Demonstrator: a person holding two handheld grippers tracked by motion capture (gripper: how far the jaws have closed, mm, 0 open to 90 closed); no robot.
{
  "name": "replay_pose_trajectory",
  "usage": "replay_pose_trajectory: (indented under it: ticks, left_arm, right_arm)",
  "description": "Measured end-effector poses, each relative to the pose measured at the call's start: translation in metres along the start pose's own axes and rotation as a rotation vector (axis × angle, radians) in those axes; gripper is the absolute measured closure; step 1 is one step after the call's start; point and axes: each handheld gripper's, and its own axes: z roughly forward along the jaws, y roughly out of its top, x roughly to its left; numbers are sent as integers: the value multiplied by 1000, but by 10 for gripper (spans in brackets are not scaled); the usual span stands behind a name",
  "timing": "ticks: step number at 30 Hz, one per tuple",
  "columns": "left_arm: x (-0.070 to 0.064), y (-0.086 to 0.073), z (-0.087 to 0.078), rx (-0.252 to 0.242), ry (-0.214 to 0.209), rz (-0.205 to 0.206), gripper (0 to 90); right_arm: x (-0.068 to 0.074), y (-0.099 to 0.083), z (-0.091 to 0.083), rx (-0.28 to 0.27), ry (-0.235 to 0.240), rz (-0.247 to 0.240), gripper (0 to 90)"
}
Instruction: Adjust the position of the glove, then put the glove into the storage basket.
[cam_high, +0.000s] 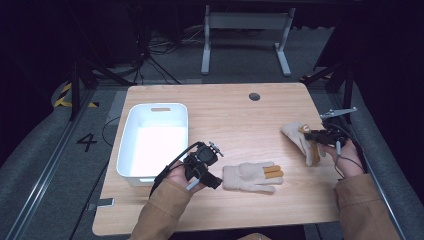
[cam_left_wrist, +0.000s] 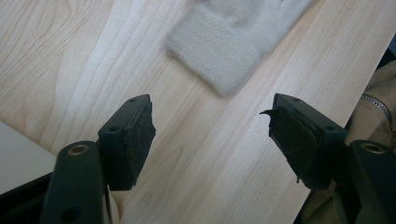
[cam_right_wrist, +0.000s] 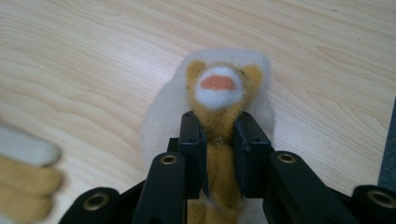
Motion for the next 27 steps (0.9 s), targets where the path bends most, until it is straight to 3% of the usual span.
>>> replay_pose_trajectory:
  ticks: [11,25,27]
  left_arm:
    - [-1,4,1,1,-12,12,313]
    - [-1,2,-4,-3,-19,20,311]
    - [-2,2,-3,0,-27,27,309]
  right_arm:
    - [3,-1,-39,6,41,-79,752]
    - [24,4,-59,1,163,-223,751]
    - [31,6,-61,-4,207,-241,751]
